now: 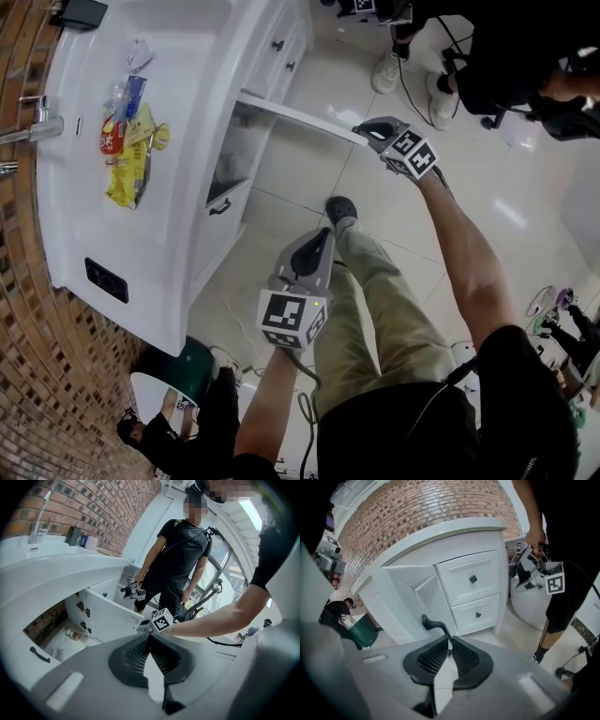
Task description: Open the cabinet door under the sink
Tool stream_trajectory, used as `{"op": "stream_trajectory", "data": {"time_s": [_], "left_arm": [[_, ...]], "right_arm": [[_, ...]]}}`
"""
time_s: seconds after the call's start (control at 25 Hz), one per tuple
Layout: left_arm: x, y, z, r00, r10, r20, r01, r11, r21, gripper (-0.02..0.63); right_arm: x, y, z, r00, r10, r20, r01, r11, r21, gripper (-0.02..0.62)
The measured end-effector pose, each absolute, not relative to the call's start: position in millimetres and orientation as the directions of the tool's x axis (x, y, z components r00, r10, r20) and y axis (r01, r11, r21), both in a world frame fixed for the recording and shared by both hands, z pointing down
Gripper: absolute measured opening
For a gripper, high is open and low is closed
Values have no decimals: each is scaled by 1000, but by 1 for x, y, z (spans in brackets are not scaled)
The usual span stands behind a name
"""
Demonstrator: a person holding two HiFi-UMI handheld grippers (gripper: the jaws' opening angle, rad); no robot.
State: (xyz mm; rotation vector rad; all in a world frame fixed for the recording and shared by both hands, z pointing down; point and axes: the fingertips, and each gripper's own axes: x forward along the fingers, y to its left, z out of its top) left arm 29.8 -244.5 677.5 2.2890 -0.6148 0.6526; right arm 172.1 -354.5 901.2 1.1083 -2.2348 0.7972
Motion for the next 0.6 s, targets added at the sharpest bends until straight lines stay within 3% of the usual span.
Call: {"op": "stream_trajectory", "data": {"time_s": [0.16, 0.6], "left_arm": [[33, -240, 679, 763, -252, 595, -584, -664, 467, 15], [22, -209, 677, 759, -312, 571, -612, -640, 464, 15]], "right_arm": [[177, -357, 901, -527, -516, 675, -825, 502, -261, 55], [196, -295, 891, -464, -560, 687, -880, 383, -283, 58]]}}
